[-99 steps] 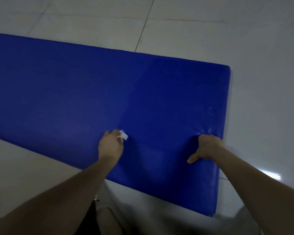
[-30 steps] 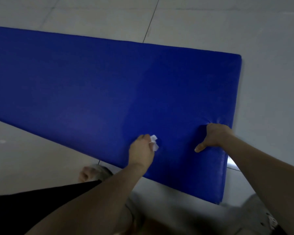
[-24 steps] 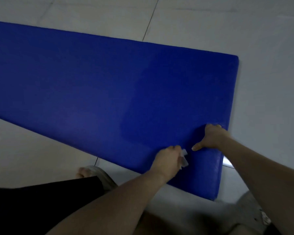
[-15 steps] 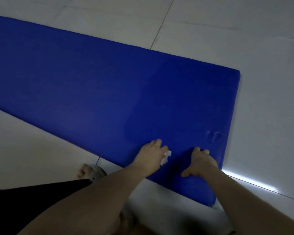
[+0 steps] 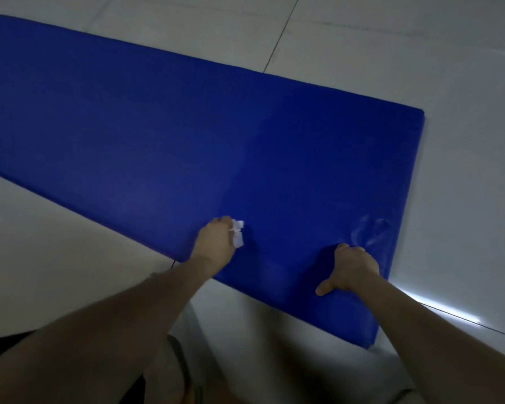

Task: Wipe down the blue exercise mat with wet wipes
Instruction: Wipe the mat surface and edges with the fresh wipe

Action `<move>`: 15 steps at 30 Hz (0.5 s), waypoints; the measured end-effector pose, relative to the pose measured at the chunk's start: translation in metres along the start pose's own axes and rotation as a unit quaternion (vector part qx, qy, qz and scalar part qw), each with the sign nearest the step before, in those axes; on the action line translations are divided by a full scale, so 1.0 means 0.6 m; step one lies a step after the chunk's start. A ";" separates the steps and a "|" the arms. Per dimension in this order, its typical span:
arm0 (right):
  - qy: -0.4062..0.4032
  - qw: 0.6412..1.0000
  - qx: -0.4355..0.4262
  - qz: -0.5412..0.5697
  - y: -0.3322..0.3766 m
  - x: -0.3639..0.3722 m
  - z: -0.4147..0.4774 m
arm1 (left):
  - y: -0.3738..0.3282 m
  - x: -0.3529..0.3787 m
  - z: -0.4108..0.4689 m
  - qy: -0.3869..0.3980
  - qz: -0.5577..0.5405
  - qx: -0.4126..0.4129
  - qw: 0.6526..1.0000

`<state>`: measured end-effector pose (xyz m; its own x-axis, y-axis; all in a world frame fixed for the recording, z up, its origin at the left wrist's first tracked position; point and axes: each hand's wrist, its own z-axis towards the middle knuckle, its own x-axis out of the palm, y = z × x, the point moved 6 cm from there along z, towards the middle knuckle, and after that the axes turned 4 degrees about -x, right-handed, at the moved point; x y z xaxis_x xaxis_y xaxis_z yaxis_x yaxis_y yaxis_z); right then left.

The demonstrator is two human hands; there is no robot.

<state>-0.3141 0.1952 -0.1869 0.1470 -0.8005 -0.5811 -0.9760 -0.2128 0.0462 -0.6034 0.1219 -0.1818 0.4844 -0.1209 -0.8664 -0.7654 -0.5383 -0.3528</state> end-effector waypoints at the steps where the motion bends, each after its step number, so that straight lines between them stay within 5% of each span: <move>1: -0.002 1.000 0.001 0.002 -0.001 0.000 0.001 | -0.027 0.020 -0.013 -0.004 -0.021 0.009 1.000; 4: -0.011 1.000 -0.004 0.005 -0.004 -0.002 0.002 | -0.120 0.093 -0.064 0.004 -0.003 0.083 0.997; 8: -0.038 0.999 -0.007 0.015 -0.007 0.003 0.008 | -0.213 0.157 -0.146 0.117 0.044 0.213 0.969; 12: -0.019 1.000 -0.014 0.012 -0.004 0.006 0.009 | -0.185 0.141 -0.134 0.078 0.123 0.311 0.939; 15: -0.012 1.000 -0.017 0.009 -0.004 0.002 0.010 | -0.129 0.104 -0.091 0.067 0.140 0.297 0.942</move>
<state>-0.3128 0.1982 -0.1926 0.1253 -0.7903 -0.5998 -0.9722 -0.2182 0.0844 -0.4907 0.1107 -0.1896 0.2470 -0.3137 -0.9168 -0.9541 0.0865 -0.2866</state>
